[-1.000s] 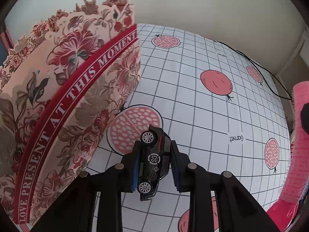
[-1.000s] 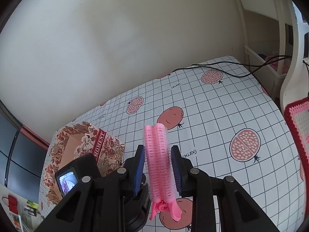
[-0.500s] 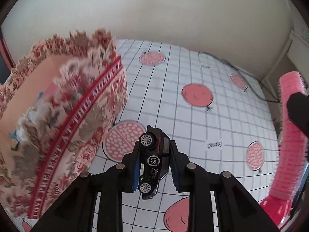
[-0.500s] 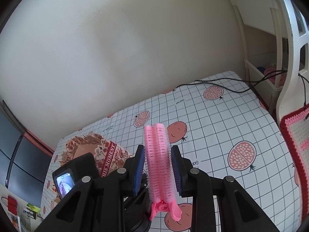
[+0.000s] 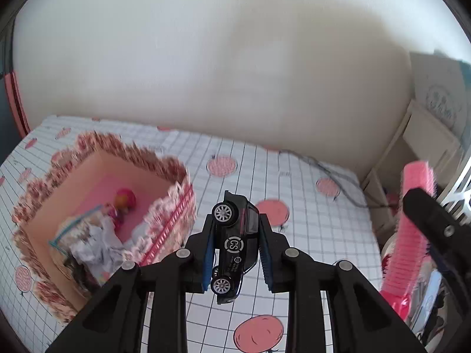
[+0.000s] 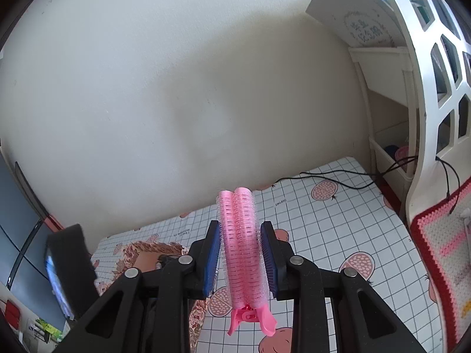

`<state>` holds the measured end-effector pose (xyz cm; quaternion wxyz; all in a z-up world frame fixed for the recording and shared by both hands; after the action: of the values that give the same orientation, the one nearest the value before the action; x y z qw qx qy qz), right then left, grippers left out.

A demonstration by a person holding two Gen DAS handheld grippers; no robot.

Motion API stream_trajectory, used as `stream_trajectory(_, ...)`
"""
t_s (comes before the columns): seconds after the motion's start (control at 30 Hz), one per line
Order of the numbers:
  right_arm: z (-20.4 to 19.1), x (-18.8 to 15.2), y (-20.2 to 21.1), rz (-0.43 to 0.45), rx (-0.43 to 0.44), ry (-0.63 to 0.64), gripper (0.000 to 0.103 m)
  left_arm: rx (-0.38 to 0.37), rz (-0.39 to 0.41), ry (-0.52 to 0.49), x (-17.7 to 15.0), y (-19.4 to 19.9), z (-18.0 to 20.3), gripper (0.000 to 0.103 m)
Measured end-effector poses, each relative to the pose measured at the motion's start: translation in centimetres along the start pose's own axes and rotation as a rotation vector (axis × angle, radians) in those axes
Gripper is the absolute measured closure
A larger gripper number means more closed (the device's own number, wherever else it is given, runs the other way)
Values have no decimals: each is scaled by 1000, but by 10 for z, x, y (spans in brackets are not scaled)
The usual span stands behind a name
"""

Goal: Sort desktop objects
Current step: 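Carry the toy car and pink roller over the pink box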

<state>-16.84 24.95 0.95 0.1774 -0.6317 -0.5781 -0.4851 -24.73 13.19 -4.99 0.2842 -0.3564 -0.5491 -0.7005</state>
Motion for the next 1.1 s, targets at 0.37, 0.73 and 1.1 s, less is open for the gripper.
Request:
stream_trajectory(0.37,0,13,13,25,6,-20,73,13,84,19,30,34,-14,75)
stream_trajectory(0.73,-34,-2,7,-1,59,6,74,85,131,132,46,52,-74,75)
stream_trajectory(1.1,-71,-16,9,-18,109,27,74,160,210,291,61,90,-156,75)
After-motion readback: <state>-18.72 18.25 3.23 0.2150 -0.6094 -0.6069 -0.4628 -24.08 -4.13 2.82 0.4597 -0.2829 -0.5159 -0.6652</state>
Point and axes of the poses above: each gripper's, at about its wrist camera, not at the fingertips, and y roughly against the way its jaws point, z to its right, x to its top, the point moved 9 cm from there along -y, roughly the way its jaws point, and after that the axes turned 10 degrees about z, right-handed, at the moved point
